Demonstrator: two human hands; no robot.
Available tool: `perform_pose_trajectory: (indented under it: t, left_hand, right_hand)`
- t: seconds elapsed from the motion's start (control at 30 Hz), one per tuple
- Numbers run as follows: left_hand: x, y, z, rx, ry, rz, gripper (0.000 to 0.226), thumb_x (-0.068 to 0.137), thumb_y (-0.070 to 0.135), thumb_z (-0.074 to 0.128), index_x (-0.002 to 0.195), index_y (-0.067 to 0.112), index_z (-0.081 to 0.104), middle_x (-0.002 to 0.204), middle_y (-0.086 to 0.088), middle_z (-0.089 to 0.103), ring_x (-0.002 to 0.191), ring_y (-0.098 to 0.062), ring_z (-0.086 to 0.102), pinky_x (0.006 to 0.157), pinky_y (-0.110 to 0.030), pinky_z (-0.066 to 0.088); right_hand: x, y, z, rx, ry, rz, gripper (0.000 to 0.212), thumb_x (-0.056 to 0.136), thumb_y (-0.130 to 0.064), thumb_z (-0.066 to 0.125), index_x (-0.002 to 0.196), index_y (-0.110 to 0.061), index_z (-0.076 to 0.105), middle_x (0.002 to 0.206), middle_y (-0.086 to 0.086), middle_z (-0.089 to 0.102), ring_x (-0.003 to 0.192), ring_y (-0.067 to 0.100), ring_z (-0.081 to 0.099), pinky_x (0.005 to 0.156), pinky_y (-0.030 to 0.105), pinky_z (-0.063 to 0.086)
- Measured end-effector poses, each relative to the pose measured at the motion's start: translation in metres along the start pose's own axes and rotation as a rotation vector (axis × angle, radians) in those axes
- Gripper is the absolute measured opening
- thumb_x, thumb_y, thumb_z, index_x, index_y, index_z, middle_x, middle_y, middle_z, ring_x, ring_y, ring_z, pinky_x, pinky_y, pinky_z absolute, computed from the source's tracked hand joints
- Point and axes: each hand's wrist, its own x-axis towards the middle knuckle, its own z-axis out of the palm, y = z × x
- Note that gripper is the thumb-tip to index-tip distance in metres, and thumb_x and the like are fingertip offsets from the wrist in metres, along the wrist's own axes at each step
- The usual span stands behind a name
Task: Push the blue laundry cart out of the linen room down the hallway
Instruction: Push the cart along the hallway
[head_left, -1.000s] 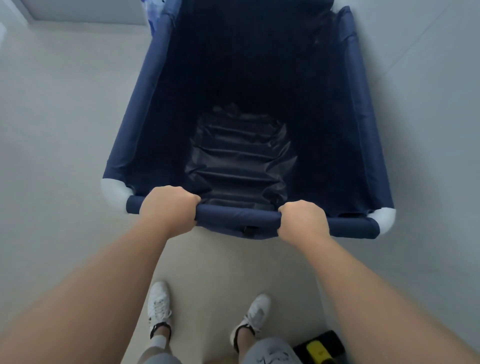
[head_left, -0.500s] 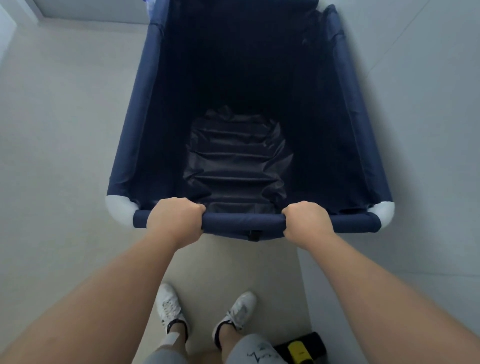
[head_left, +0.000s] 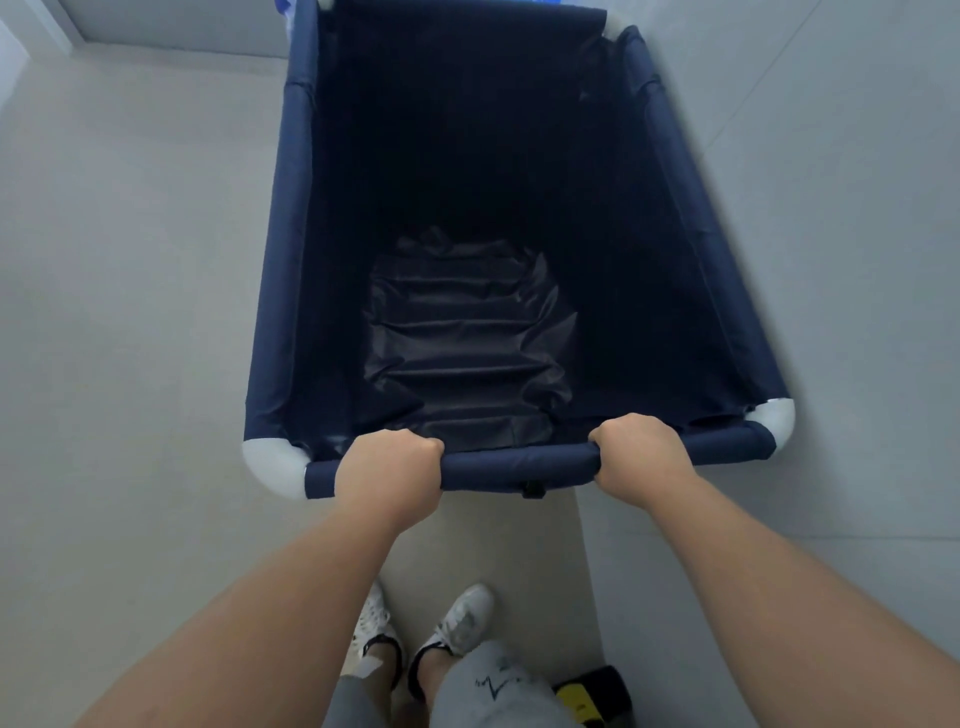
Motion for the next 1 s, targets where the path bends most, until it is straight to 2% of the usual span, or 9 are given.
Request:
perform_pose_trajectory:
  t: [0.2, 0.37, 0.63, 0.73, 0.83, 1.0]
  left_hand:
    - [-0.005, -0.027, -0.01, 0.064, -0.048, -0.03, 0.012, 0.076, 0.039, 0.056, 0.085, 0.032, 0.06, 0.06, 0.009, 0.045, 0.056, -0.018, 0.047, 0.053, -0.031, 0.031]
    - [-0.013, -0.023, -0.009, 0.087, -0.047, -0.051, 0.014, 0.075, 0.042, 0.056, 0.085, 0.033, 0.06, 0.07, 0.008, 0.062, 0.063, -0.019, 0.059, 0.055, -0.031, 0.037]
    - [0.012, 0.02, -0.008, 0.054, -0.056, -0.062, 0.011, 0.076, 0.038, 0.054, 0.073, 0.034, 0.044, 0.054, 0.01, 0.037, 0.052, -0.017, 0.043, 0.05, -0.031, 0.031]
    - [0.022, 0.019, -0.011, 0.055, -0.059, -0.075, 0.012, 0.076, 0.038, 0.055, 0.073, 0.034, 0.044, 0.054, 0.01, 0.037, 0.053, -0.018, 0.044, 0.052, -0.031, 0.032]
    - [0.031, 0.015, -0.014, 0.051, -0.065, -0.095, 0.005, 0.076, 0.039, 0.055, 0.076, 0.034, 0.053, 0.056, 0.01, 0.04, 0.054, -0.017, 0.046, 0.053, -0.031, 0.033]
    - [0.035, 0.016, -0.019, 0.052, -0.099, -0.116, 0.012, 0.079, 0.042, 0.055, 0.085, 0.035, 0.061, 0.061, 0.011, 0.047, 0.057, -0.016, 0.049, 0.054, -0.03, 0.038]
  right_hand:
    - [0.003, -0.024, -0.002, 0.044, 0.016, -0.038, 0.017, 0.074, -0.021, 0.06, 0.089, -0.027, 0.066, 0.068, -0.006, 0.05, 0.065, 0.022, 0.05, 0.055, 0.03, 0.038]
    - [-0.003, -0.023, 0.001, 0.045, -0.008, -0.062, 0.017, 0.075, -0.02, 0.061, 0.09, -0.025, 0.067, 0.071, -0.004, 0.054, 0.066, 0.022, 0.052, 0.055, 0.031, 0.04]
    - [0.009, 0.027, 0.001, 0.036, -0.012, -0.049, 0.02, 0.076, -0.019, 0.06, 0.094, -0.025, 0.067, 0.075, -0.004, 0.053, 0.069, 0.023, 0.051, 0.058, 0.031, 0.042]
    - [0.02, 0.032, -0.002, 0.044, -0.001, -0.06, 0.017, 0.077, -0.021, 0.06, 0.092, -0.026, 0.066, 0.074, -0.004, 0.053, 0.069, 0.022, 0.052, 0.057, 0.032, 0.041]
    - [0.029, 0.035, -0.004, 0.045, 0.006, -0.068, 0.017, 0.077, -0.02, 0.058, 0.092, -0.025, 0.066, 0.074, -0.004, 0.056, 0.069, 0.022, 0.054, 0.056, 0.032, 0.042]
    - [0.036, 0.038, -0.004, 0.042, 0.006, -0.09, 0.019, 0.075, -0.022, 0.058, 0.092, -0.025, 0.066, 0.078, -0.004, 0.061, 0.07, 0.022, 0.055, 0.056, 0.031, 0.041]
